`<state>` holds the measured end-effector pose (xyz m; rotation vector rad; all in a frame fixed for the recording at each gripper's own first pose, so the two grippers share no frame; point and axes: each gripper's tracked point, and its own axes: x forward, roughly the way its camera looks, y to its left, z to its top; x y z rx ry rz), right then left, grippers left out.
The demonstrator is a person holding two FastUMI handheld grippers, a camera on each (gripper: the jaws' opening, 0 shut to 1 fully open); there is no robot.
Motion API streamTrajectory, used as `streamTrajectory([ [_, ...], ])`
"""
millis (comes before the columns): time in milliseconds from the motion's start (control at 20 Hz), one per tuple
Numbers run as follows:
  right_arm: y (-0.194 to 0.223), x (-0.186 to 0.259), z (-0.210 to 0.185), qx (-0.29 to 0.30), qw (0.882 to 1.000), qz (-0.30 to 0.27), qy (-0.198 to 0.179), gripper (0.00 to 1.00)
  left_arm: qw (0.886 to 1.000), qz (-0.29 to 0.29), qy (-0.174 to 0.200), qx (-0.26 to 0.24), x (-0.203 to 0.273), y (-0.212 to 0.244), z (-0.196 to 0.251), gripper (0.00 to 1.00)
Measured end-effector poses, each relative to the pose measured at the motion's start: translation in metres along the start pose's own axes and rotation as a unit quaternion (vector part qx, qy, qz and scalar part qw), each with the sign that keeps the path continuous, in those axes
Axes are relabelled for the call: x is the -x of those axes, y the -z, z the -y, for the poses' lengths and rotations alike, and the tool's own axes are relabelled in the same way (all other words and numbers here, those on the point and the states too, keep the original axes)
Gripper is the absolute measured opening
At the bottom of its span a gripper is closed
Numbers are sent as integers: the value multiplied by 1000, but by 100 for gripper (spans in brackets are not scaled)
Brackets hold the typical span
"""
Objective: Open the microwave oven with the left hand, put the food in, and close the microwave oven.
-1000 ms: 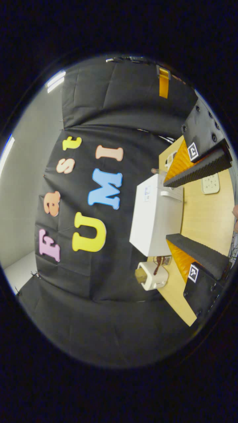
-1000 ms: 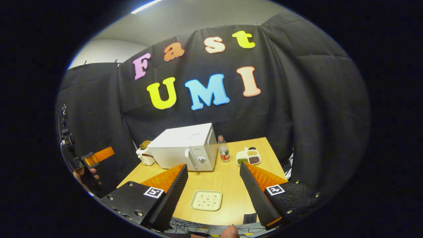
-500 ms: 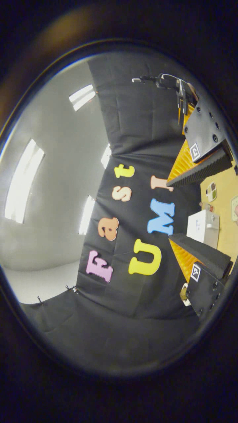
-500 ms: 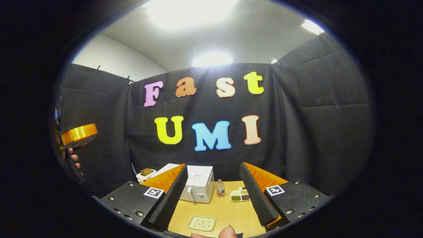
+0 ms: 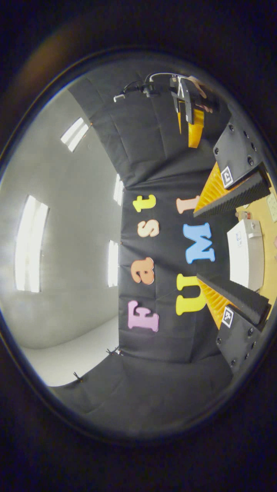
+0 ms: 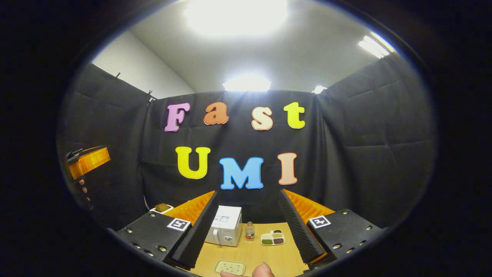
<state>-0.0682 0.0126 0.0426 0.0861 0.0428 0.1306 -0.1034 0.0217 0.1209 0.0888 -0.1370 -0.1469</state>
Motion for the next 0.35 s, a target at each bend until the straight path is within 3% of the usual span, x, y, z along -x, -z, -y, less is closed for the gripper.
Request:
streamTrajectory([
  [150,-8,-1,-18,-4,1000,27,-13,96,1000,-6,-2,-9,2,11,-8,99],
  [350,4,-7,-24,2,1000,15,-17,96,1000,-17,-18,2,4,28,-25,99],
])
